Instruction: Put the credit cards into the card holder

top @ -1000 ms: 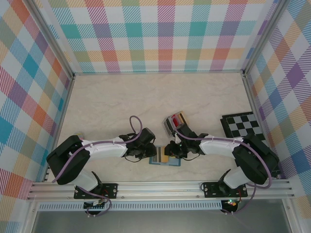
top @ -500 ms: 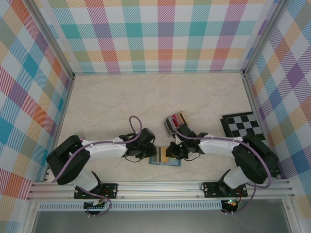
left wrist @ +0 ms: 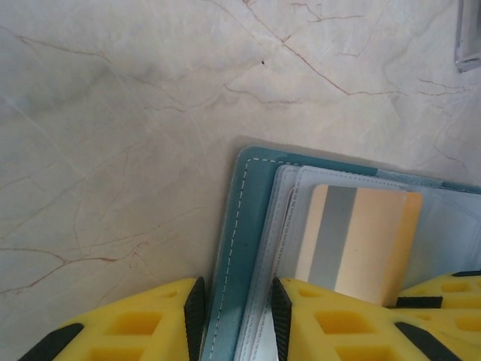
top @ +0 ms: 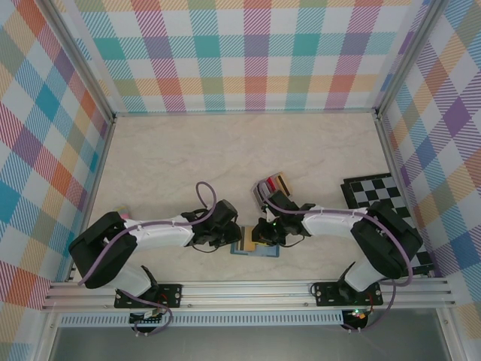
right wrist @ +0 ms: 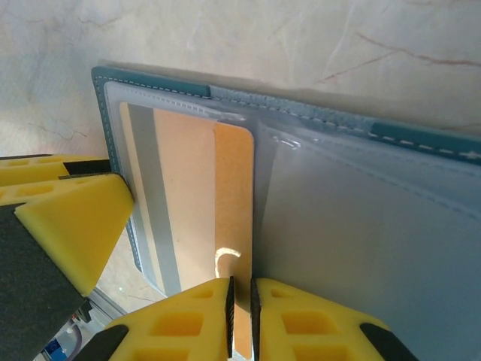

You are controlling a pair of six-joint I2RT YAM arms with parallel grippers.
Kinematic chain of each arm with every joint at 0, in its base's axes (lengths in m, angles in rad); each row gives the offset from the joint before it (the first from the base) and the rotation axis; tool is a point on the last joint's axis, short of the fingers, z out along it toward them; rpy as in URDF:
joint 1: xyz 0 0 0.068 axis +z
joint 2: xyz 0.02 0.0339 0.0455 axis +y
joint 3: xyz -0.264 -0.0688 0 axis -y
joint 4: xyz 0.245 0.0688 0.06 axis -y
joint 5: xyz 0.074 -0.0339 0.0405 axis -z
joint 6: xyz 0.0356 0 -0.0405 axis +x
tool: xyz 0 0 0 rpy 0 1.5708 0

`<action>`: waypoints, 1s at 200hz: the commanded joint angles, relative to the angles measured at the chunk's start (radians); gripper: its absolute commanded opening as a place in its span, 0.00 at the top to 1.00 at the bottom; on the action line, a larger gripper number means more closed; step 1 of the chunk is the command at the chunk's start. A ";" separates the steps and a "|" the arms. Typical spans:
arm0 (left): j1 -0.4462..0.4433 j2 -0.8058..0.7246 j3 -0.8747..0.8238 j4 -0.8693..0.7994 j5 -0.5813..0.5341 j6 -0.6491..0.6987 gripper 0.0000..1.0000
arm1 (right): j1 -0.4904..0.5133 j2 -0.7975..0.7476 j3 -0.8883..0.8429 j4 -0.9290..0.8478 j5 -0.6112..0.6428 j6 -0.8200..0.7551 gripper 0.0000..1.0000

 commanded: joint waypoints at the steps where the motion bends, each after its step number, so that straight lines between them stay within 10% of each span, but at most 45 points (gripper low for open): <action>1: -0.014 0.014 -0.035 0.061 0.056 -0.040 0.68 | 0.014 0.022 0.048 0.037 -0.030 0.013 0.84; 200: -0.017 -0.021 -0.059 0.051 0.025 -0.050 0.69 | 0.034 0.034 0.135 -0.203 0.103 -0.062 0.83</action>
